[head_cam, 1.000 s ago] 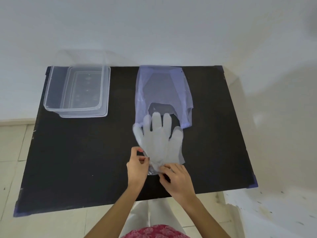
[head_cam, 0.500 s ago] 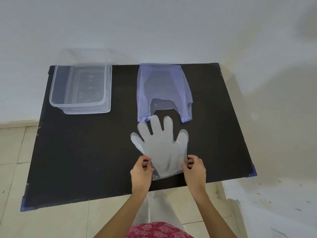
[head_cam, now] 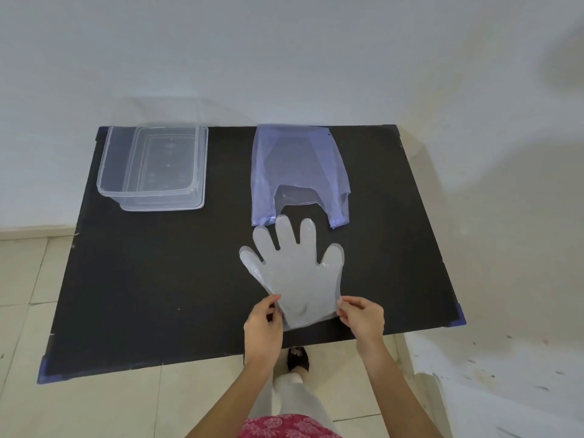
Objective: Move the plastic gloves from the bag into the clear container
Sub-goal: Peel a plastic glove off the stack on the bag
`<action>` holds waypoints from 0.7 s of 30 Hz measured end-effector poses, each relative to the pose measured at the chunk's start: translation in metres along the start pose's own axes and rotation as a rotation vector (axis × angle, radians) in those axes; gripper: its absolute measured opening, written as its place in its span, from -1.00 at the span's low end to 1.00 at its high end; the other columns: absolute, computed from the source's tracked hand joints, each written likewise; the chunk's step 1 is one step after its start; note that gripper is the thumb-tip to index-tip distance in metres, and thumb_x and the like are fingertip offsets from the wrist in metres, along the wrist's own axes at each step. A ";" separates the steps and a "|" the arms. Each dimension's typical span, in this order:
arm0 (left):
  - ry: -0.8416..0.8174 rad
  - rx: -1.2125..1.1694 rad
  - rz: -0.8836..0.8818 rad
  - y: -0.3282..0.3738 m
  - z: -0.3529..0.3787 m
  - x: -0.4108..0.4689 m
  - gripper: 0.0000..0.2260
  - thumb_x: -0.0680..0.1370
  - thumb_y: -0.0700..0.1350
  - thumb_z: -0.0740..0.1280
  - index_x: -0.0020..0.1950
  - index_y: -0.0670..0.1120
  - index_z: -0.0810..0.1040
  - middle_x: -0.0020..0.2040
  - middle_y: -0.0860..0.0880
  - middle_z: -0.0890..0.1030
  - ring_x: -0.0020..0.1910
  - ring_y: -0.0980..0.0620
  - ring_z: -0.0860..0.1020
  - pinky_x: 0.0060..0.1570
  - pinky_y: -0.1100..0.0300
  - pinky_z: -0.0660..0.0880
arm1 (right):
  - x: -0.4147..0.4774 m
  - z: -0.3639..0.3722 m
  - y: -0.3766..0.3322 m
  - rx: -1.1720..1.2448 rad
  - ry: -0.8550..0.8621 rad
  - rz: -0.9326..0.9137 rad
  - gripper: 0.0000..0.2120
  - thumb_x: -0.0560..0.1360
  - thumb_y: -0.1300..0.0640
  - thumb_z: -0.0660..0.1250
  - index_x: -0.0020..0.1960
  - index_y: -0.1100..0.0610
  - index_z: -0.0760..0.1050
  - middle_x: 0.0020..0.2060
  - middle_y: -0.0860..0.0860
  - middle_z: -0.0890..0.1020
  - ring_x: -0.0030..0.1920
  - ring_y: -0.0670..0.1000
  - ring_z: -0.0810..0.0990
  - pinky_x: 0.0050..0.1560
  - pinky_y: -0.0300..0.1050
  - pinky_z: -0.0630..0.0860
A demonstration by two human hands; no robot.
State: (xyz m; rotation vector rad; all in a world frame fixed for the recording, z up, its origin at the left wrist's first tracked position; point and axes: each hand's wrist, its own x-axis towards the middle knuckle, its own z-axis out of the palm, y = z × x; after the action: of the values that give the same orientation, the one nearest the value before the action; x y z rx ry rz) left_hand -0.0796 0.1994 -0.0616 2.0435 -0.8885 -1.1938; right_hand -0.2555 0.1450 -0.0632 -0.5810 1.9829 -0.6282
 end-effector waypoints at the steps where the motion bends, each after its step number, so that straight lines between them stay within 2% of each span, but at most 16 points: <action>1: 0.028 0.021 0.002 -0.001 0.000 0.000 -0.69 0.58 -0.23 0.26 0.30 -0.03 0.51 0.21 0.01 0.57 0.18 0.06 0.53 0.17 0.19 0.47 | 0.000 0.000 0.001 0.001 -0.008 0.013 -0.92 0.45 0.27 0.44 -0.10 0.12 0.64 -0.20 0.07 0.70 -0.14 0.05 0.69 0.01 -0.03 0.65; 5: 0.086 0.139 0.022 -0.005 -0.004 -0.001 -0.72 0.56 -0.23 0.28 0.26 -0.05 0.50 0.27 -0.01 0.51 0.19 0.04 0.51 0.25 0.12 0.49 | 0.001 0.000 0.007 0.003 -0.042 0.038 -0.94 0.45 0.26 0.44 -0.09 0.16 0.66 -0.22 0.07 0.71 -0.15 0.04 0.70 -0.02 -0.06 0.66; 8: 0.089 0.288 0.136 -0.013 -0.005 -0.007 -0.76 0.57 -0.18 0.28 0.22 -0.03 0.48 0.24 0.05 0.48 0.16 0.12 0.44 0.17 0.29 0.42 | 0.000 0.001 0.007 -0.020 -0.055 0.043 -0.94 0.46 0.26 0.42 -0.12 0.14 0.66 -0.22 0.07 0.71 -0.16 0.04 0.70 -0.02 -0.05 0.66; 11: 0.078 0.423 0.263 -0.024 -0.004 -0.017 -0.77 0.57 -0.13 0.28 0.22 -0.03 0.48 0.26 0.04 0.50 0.19 0.08 0.47 0.21 0.22 0.45 | -0.003 0.002 0.004 -0.040 -0.089 0.055 -0.94 0.46 0.27 0.42 -0.15 0.15 0.65 -0.22 0.09 0.70 -0.15 0.05 0.70 -0.03 -0.07 0.66; 16: 0.030 0.503 0.318 -0.033 -0.001 -0.026 -0.68 0.59 -0.12 0.23 0.35 -0.04 0.42 0.33 0.02 0.50 0.29 0.04 0.47 0.34 0.10 0.41 | -0.005 0.001 0.004 -0.113 -0.125 0.007 -0.95 0.45 0.27 0.42 -0.12 0.19 0.66 -0.26 0.09 0.70 -0.19 0.04 0.70 -0.03 -0.03 0.67; 19: 0.007 0.520 0.317 -0.032 0.000 -0.032 -0.64 0.60 -0.11 0.21 0.41 -0.02 0.35 0.36 0.03 0.48 0.32 0.06 0.46 0.38 0.13 0.36 | -0.009 -0.001 0.001 -0.106 -0.126 -0.018 -0.95 0.44 0.26 0.42 -0.13 0.16 0.66 -0.27 0.06 0.70 -0.18 0.03 0.69 -0.01 -0.02 0.66; 21: -0.022 0.560 0.299 -0.031 0.000 -0.034 -0.59 0.61 -0.07 0.17 0.47 -0.03 0.27 0.43 0.03 0.40 0.40 0.04 0.38 0.42 0.16 0.24 | -0.011 -0.002 -0.003 -0.090 -0.114 -0.042 -0.94 0.43 0.26 0.43 -0.17 0.12 0.65 -0.28 0.05 0.70 -0.17 0.03 0.70 0.01 -0.02 0.66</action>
State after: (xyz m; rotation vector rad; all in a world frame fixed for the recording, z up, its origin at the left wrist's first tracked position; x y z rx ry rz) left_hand -0.0843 0.2446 -0.0686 2.2027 -1.6165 -0.8657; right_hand -0.2519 0.1498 -0.0539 -0.7000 1.9035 -0.5213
